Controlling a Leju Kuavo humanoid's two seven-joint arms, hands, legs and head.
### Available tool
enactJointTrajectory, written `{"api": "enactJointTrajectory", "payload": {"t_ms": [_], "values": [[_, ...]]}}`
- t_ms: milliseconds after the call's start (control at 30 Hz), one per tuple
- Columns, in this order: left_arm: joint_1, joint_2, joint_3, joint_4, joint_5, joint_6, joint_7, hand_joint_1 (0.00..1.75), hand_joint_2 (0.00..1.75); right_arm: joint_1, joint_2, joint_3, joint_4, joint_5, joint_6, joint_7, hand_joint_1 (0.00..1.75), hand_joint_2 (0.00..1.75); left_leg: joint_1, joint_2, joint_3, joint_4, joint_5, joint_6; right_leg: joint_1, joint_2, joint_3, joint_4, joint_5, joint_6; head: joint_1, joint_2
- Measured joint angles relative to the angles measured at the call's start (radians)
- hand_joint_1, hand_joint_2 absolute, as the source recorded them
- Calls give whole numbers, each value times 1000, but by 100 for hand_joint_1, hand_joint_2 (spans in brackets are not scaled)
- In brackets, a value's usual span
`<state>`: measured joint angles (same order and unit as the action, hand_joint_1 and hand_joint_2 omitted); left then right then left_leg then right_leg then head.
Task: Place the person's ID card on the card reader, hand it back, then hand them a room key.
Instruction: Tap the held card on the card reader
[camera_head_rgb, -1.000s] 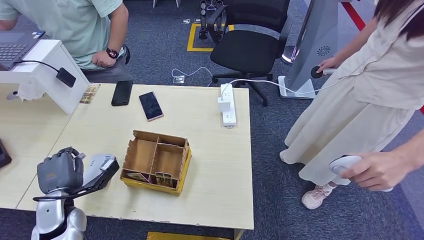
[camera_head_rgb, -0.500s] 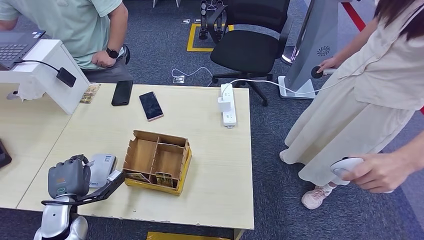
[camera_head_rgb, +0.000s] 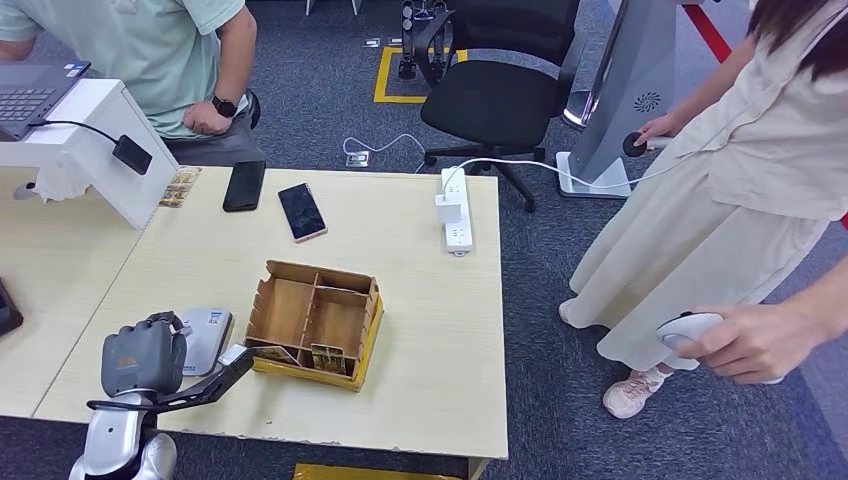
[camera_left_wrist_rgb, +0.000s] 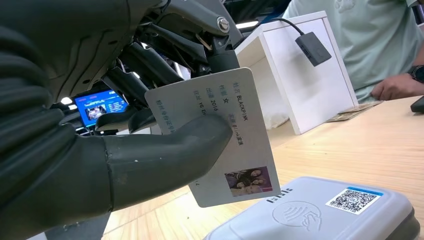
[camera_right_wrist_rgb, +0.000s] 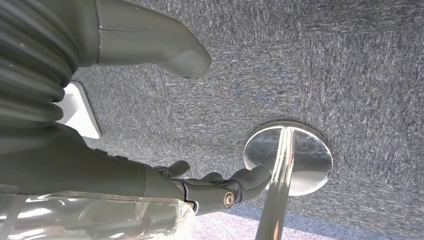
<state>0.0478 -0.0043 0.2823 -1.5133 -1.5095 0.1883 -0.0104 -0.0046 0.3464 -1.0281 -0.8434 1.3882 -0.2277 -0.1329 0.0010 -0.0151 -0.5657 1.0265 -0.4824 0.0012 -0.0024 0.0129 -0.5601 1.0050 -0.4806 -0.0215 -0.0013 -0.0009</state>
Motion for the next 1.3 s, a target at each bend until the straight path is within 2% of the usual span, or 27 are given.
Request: {"api": "enactJointTrajectory", "payload": {"t_ms": [400,533,733,1300], "values": [[-1,-2,6,0,9,-2,-13,175,175,0,0,-2,0,0,0,0,0,175,0,0,0,0,0,0,0,0,0,0,0,0,0,0],[-14,-28,36,-7,66,-63,-64,175,175,0,0,-3,-1,-5,1,0,0,175,0,-1,0,0,0,0,0,-1,0,0,0,0,0,0],[-29,-58,74,-26,57,-111,-76,175,175,0,0,-3,-2,-6,3,0,0,175,0,0,0,0,0,0,0,-1,0,0,0,0,0,0],[-19,-66,80,-26,7,-108,-86,175,175,0,0,-6,-2,6,15,-8,0,175,0,-1,0,0,0,0,0,-1,0,0,0,0,0,0]]}}
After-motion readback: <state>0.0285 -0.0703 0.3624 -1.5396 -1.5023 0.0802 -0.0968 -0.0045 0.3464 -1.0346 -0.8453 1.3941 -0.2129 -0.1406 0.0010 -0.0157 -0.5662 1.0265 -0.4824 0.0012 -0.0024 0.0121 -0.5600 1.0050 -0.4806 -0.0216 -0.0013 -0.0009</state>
